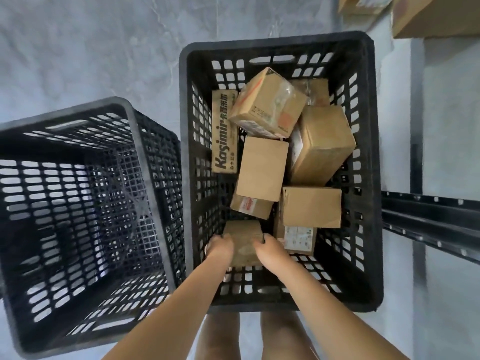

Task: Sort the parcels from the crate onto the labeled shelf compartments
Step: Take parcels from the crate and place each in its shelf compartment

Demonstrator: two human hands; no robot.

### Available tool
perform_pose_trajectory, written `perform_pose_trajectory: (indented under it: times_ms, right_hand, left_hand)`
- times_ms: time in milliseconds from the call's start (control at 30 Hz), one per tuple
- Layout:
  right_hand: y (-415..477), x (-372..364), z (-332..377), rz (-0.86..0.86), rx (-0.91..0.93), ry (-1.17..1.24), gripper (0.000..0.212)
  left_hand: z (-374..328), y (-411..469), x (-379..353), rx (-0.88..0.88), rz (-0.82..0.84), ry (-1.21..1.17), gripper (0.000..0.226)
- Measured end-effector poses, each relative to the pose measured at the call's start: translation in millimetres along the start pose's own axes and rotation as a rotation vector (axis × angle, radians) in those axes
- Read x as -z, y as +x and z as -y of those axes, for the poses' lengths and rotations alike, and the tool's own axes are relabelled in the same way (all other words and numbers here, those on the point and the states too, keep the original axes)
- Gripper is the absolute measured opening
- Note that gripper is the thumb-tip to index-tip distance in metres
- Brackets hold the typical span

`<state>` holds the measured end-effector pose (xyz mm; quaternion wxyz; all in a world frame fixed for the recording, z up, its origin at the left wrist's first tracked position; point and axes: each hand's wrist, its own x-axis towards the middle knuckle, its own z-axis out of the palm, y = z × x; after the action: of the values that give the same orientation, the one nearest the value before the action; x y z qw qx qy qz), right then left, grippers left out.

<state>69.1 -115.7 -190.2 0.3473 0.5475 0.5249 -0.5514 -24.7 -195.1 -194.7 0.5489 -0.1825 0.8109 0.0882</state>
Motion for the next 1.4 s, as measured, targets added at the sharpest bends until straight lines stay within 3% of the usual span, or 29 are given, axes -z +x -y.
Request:
perform_pose_trajectory:
  times_ms: [200,467,667,1033,1233,1400]
  right_hand:
    - [-33.3,9.5,5.7,-0.075,0.113,-0.006,0.036]
    - [-118.2,34.8,30.6,-0.210,0.202,-0.039,0.037]
    - [-201.1,51.7,64.7,-0.235,0.257,0.006,0.047]
    - [-331.2,77.7,125.3,-0.508,0.635,0.106,0.024]
    - [-395.2,113.6,131.7,-0.555,0.814,0.360,0.011]
    - [-428.2,133.2,140.9,-0.635,0.925,0.313,0.028]
  left_hand:
    - [0.9,-43.4,8.2,-0.150,-0.086,-0.161,0.052]
    - [0.1,-116.1,51.4,-0.332,-0.094,-0.215,0.029]
    - [-2.3,-188.4,101.0,-0.462,-0.094,-0.292,0.027]
    - [-2.0,-324.5,176.4,-0.932,-0.161,-0.590,0.024]
    - [-18.7,-388.0,204.4,-1.125,-0.029,-0.773,0.012]
    - [-22.8,-417.6,211.8,-1.268,0.010,-0.868,0.017]
